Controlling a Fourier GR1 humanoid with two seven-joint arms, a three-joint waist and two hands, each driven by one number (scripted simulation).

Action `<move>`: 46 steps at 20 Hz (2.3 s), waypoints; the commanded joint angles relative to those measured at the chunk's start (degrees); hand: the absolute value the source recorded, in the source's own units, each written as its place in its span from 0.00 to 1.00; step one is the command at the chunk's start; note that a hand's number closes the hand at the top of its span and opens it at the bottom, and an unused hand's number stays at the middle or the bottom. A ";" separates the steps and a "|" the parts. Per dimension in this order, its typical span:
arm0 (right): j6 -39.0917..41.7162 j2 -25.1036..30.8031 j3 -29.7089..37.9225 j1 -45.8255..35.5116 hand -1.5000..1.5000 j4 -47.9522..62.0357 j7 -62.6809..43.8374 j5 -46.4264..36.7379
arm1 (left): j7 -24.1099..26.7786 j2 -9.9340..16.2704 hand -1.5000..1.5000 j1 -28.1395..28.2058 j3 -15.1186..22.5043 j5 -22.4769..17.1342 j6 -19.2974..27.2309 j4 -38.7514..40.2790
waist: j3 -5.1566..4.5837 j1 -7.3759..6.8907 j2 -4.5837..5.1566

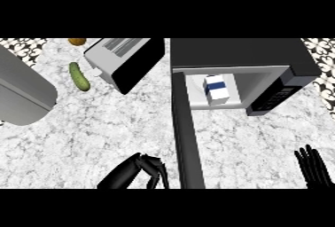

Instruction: Pick up the milk, place it into the microwave and close the microwave

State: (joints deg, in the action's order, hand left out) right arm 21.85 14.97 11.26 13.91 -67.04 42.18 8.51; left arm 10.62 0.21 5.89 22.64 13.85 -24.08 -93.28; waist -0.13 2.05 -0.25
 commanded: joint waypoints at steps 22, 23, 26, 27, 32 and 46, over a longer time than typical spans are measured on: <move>17.61 11.23 -1.02 17.28 0.00 -30.88 -6.67 20.63 | -1.11 -0.16 1.00 -24.25 39.09 -18.89 40.27 22.99 | -0.09 3.67 0.64; 16.28 11.04 -1.15 16.26 0.00 -32.68 -7.35 20.78 | -2.77 -0.15 1.00 -26.15 40.10 -19.88 41.75 22.48 | -0.07 3.38 0.60; 15.29 11.45 -2.32 16.06 0.00 -36.06 -9.74 21.79 | -2.37 -0.13 1.00 -30.46 40.64 -21.66 46.11 22.76 | -0.13 4.84 0.80; 15.85 12.62 -1.22 16.94 0.00 -37.39 -9.65 22.36 | -1.70 -0.12 1.00 -29.71 41.11 -22.82 48.13 23.06 | -0.17 5.44 0.76; 15.13 14.61 -2.48 15.14 0.00 -41.16 -14.43 25.31 | -3.79 -0.12 1.00 -36.33 41.42 -25.74 53.20 24.59 | -0.19 6.67 1.24; 13.81 16.59 -3.60 15.84 0.00 -47.75 -19.91 30.34 | -0.70 -0.19 1.00 -49.73 34.43 -37.65 65.47 31.68 | -0.16 10.30 2.43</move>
State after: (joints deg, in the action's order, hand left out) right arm 35.66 31.11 8.00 29.66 -113.38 23.27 37.32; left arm 9.23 0.25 -39.80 59.03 -21.27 38.70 -63.71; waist -0.28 11.44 1.94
